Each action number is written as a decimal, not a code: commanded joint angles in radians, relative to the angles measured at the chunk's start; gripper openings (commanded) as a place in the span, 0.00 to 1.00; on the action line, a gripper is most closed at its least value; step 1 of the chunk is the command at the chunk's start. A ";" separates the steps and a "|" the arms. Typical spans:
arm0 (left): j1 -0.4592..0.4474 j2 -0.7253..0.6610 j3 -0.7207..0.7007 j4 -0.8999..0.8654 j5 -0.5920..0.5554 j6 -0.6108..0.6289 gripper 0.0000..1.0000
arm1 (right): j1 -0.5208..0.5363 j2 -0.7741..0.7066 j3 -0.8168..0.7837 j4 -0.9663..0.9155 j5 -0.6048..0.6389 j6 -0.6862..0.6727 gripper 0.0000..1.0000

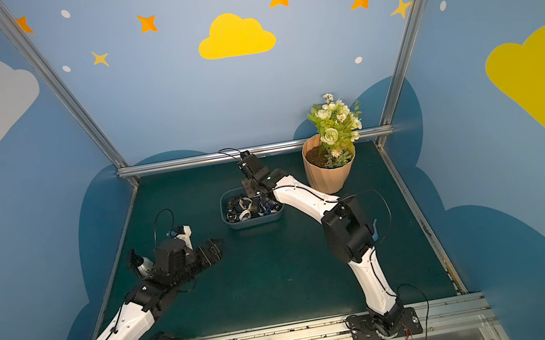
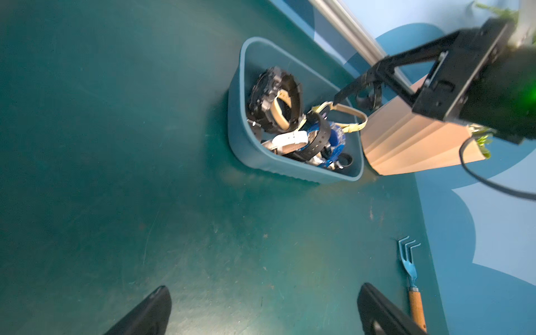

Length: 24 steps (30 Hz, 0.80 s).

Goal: Put the watch into the storage box
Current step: Place the watch in the storage box.

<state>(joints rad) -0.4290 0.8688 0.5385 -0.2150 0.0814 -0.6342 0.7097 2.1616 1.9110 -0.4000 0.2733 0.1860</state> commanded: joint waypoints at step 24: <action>0.003 -0.042 0.004 -0.024 -0.029 0.011 1.00 | -0.013 -0.086 0.045 0.030 -0.158 0.001 0.74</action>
<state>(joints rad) -0.4290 0.8356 0.5385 -0.2287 0.0681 -0.6411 0.7006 2.2189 1.9892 -0.4156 0.1287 0.1951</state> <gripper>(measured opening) 0.998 0.730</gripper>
